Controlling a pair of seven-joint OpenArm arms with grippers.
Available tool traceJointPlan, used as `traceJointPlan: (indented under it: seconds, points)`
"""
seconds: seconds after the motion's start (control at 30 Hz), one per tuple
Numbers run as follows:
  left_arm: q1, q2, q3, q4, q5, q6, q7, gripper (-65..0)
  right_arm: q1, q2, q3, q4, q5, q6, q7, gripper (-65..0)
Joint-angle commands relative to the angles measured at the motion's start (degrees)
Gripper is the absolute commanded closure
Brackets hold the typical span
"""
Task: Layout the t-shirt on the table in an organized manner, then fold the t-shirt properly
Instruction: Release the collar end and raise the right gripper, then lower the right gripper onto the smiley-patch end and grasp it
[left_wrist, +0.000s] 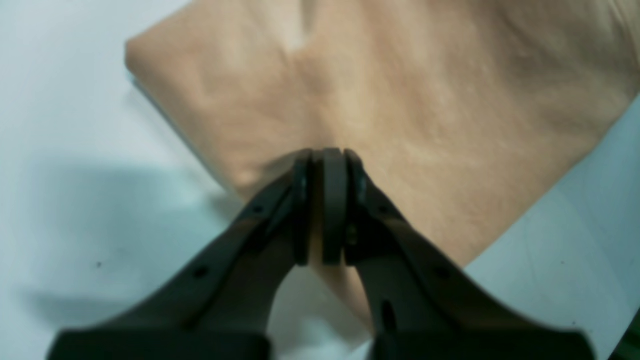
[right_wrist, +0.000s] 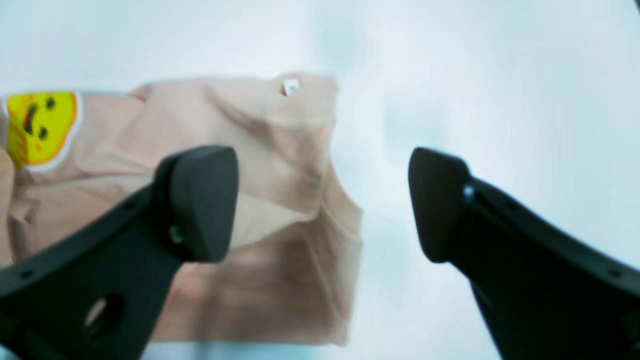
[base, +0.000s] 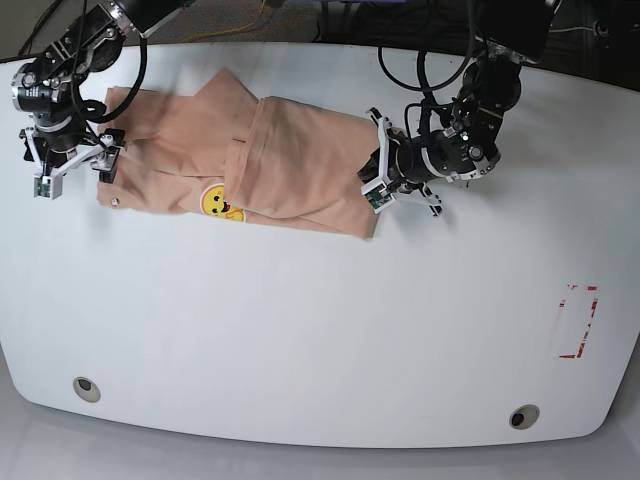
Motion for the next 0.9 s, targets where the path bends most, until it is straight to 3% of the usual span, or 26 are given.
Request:
traceJointPlan:
  seconds: [0.0,0.17,0.5,0.87]
  points:
    - [-0.17,-0.12,-0.99,0.81,-0.5,-0.01,-2.07,-2.5,0.92,3.37,2.21,-2.22,3.8,0.32,-1.08,-52.0]
    - [0.53,0.06,-1.51,0.81,2.49,-0.01,-2.25,-2.5,0.92,7.15,4.49,-12.16,11.19,0.32,-1.96,-52.0]
    - [0.62,-0.12,-1.69,0.29,3.1,-0.01,-2.25,-2.5,0.65,14.53,5.2,-30.44,18.31,0.32,-1.7,-51.9]
    - [0.62,-0.12,-1.69,-0.42,3.1,-0.01,-2.25,-2.5,0.83,15.06,4.85,-34.22,18.75,0.32,-1.7,-51.9]
